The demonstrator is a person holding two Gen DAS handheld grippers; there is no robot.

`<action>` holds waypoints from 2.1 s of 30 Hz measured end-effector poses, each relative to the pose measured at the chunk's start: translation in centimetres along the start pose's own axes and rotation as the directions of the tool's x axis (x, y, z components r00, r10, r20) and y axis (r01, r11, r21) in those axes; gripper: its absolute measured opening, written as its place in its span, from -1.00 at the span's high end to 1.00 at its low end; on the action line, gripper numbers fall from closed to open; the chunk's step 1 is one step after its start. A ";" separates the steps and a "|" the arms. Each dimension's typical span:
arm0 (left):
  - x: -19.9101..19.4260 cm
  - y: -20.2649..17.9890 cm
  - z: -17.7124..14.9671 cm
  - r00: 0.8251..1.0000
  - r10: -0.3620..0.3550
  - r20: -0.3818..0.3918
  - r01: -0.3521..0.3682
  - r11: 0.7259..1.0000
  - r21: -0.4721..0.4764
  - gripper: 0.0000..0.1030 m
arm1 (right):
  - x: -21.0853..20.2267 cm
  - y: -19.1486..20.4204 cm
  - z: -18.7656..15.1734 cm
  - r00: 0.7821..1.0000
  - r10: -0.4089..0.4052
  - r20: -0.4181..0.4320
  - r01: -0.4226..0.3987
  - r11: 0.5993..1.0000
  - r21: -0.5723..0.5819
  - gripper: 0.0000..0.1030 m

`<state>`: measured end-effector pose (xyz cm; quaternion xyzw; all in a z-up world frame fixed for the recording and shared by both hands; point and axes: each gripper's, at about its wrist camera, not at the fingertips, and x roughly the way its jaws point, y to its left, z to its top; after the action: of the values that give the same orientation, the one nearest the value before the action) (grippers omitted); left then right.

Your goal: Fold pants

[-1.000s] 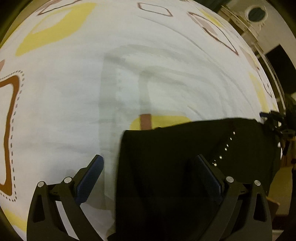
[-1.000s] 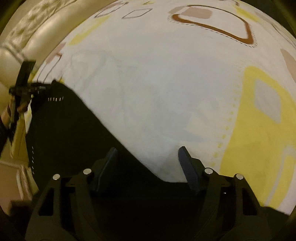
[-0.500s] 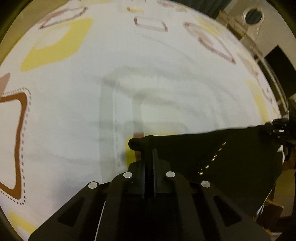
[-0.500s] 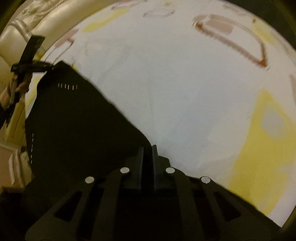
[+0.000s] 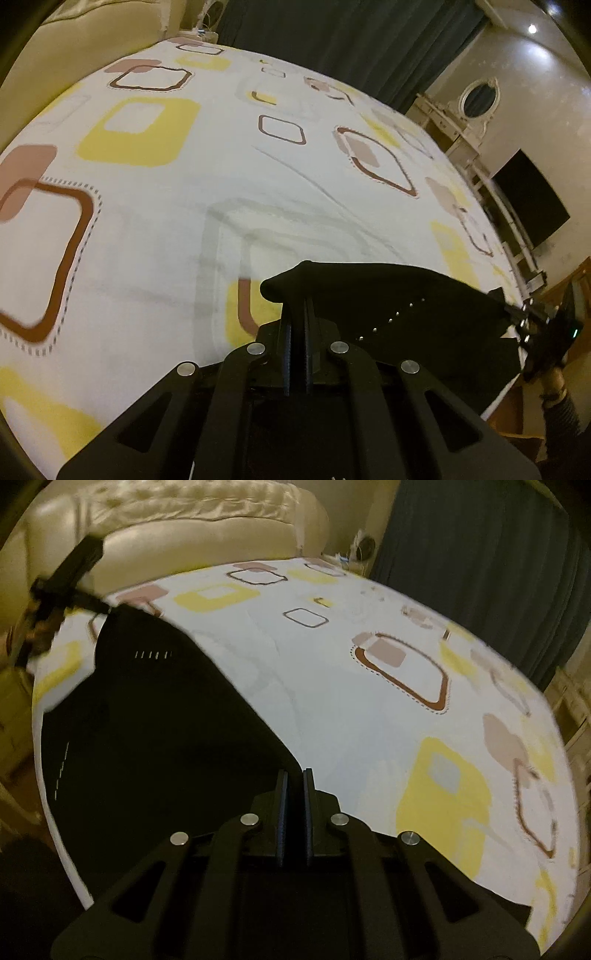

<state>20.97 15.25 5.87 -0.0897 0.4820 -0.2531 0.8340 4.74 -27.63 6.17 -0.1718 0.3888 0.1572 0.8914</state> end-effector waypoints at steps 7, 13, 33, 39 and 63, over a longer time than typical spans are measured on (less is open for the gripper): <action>-3.8 -0.4 -5.9 0.999 -0.018 0.027 0.019 1.000 -0.024 0.91 | -3.2 5.1 -4.4 1.000 -0.008 0.015 0.009 0.999 -0.036 0.86; -4.9 0.6 -11.5 1.000 -0.024 0.007 0.025 0.996 -0.080 0.90 | -4.1 8.6 -7.8 1.000 0.004 -0.019 -0.005 0.999 -0.048 0.86; -5.9 2.8 -20.6 0.990 -0.131 0.044 0.138 0.918 -0.371 0.10 | -5.8 10.7 -12.7 0.991 0.112 -0.077 -0.099 0.983 0.157 0.16; -4.7 2.5 -21.0 0.987 -0.153 0.054 0.161 0.876 -0.454 0.06 | -7.3 8.5 -13.8 0.982 0.187 -0.020 -0.168 0.917 0.361 0.04; -1.9 2.9 -20.6 0.994 0.108 0.006 -0.095 0.894 -0.439 0.83 | -8.1 2.8 -17.9 0.983 0.181 0.044 -0.167 0.759 0.630 -0.09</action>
<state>3.70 20.62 -4.55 -0.2533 0.5179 -0.0932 0.8117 -13.14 -34.03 0.26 0.1719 0.4419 0.0983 0.8749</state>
